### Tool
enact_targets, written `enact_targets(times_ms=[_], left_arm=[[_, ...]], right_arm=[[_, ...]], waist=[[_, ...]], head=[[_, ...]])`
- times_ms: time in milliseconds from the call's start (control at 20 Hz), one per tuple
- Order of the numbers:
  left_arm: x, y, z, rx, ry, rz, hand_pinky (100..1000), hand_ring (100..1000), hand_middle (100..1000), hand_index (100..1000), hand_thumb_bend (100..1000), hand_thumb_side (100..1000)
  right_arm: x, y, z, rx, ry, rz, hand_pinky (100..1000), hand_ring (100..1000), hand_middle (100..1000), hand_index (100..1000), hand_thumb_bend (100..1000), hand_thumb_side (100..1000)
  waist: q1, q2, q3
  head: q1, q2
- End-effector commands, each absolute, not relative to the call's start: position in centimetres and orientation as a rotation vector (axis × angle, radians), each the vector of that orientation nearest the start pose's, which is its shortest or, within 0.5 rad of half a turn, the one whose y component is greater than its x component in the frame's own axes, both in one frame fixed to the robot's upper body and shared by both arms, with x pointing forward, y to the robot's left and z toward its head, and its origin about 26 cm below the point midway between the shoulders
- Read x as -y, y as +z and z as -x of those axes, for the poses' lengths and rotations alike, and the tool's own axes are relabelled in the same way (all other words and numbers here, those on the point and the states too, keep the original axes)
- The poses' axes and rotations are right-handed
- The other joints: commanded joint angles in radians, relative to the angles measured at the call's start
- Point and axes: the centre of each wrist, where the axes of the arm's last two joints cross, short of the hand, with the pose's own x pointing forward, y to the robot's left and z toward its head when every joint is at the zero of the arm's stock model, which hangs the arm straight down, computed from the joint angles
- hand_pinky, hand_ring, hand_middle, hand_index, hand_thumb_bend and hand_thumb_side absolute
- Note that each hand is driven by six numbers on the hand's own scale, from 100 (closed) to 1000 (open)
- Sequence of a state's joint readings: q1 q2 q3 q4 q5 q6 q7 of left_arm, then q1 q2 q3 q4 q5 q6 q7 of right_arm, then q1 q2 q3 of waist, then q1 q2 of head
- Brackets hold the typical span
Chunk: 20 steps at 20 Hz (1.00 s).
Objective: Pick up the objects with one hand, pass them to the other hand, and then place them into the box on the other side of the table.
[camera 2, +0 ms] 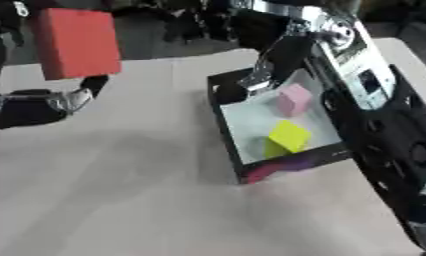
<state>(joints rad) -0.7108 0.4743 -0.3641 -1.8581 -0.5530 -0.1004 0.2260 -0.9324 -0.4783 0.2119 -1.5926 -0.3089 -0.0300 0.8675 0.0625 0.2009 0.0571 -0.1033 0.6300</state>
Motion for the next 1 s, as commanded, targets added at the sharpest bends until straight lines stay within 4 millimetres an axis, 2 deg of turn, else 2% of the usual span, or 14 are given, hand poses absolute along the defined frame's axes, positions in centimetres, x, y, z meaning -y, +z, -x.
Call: enact_targets(times_ms=[50,250,300,450,650,1000], left_arm=[[-16.8,27.6,-32.5,-2.938,1.055,0.849,711,671,647,577,147,118],[-16.6,27.3,-32.6,-2.865,1.018,0.868,710,672,647,577,150,117],[-16.6,27.3,-32.7,-2.86,1.015,0.87,696,681,661,584,190,100],[-15.7,28.5,-31.5,-2.754,0.968,0.807,691,687,669,587,212,100],[-15.2,29.1,-30.8,-2.653,0.921,0.762,686,694,679,591,236,100],[-14.7,28.3,-31.7,-2.564,0.88,0.715,686,694,680,590,244,100]], right_arm=[[19.6,33.0,-38.7,1.943,1.612,-0.531,1000,1000,803,1000,624,290],[19.6,33.0,-39.0,1.889,1.605,-0.556,1000,1000,803,1000,624,290],[19.6,33.0,-39.0,1.885,1.604,-0.559,1000,1000,803,1000,649,292],[18.4,32.2,-39.4,1.809,1.606,-0.605,1000,1000,808,1000,656,295],[17.5,32.5,-39.3,1.761,1.611,-0.629,1000,1000,820,1000,666,299],[15.9,32.4,-39.3,1.721,1.628,-0.685,1000,1000,841,1000,684,285]], waist=[[-0.003,-0.002,0.004],[-0.003,0.0,0.005],[-0.003,0.0,0.005],[-0.006,0.008,0.005],[-0.009,0.016,0.004],[-0.013,0.03,0.01]], head=[[-0.006,-0.015],[-0.008,-0.019],[-0.009,-0.019],[-0.018,-0.028],[-0.023,-0.036],[-0.029,-0.05]])
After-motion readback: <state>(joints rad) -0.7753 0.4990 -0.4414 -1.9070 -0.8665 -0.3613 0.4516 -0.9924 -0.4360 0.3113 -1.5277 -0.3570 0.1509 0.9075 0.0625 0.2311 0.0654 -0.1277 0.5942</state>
